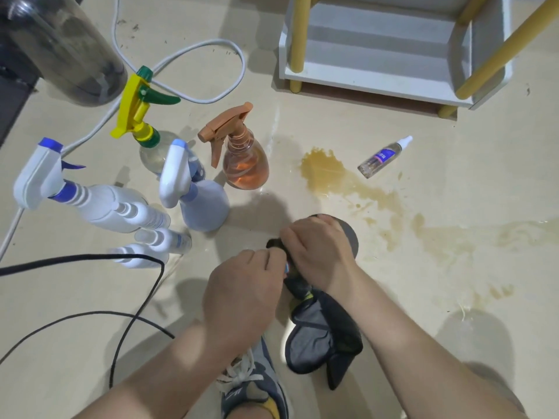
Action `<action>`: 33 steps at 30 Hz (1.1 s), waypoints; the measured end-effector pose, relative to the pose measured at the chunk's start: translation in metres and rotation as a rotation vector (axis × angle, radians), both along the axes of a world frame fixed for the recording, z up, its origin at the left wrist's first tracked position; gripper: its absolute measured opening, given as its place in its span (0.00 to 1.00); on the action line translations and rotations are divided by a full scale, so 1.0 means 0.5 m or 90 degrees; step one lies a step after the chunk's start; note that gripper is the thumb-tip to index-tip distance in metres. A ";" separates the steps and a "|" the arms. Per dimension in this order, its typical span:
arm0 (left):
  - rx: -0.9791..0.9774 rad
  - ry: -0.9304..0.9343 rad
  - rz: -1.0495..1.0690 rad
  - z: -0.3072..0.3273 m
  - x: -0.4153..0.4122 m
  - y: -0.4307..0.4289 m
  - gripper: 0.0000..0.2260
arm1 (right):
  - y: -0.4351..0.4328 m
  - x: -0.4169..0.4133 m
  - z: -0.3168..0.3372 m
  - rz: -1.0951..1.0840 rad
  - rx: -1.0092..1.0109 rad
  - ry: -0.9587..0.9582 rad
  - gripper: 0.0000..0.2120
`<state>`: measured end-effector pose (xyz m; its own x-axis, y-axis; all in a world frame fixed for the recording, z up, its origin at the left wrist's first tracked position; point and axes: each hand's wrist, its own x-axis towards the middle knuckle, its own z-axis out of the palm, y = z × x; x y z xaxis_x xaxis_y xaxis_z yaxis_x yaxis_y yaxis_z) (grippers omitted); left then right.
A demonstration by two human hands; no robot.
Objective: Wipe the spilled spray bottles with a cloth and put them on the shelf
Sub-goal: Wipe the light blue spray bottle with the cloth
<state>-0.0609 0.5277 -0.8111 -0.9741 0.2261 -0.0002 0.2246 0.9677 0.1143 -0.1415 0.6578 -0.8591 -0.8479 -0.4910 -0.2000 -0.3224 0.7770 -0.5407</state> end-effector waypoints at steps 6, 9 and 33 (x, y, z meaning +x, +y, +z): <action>-0.027 0.085 -0.126 -0.008 -0.004 0.015 0.12 | 0.095 -0.033 -0.052 0.070 -0.122 -0.042 0.20; -0.035 0.125 -0.167 -0.007 -0.019 0.035 0.10 | 0.155 -0.041 -0.087 -0.259 -0.225 -0.291 0.22; 0.617 -0.393 0.651 -0.044 -0.014 -0.011 0.15 | 0.060 -0.065 -0.087 -0.113 -0.186 0.123 0.16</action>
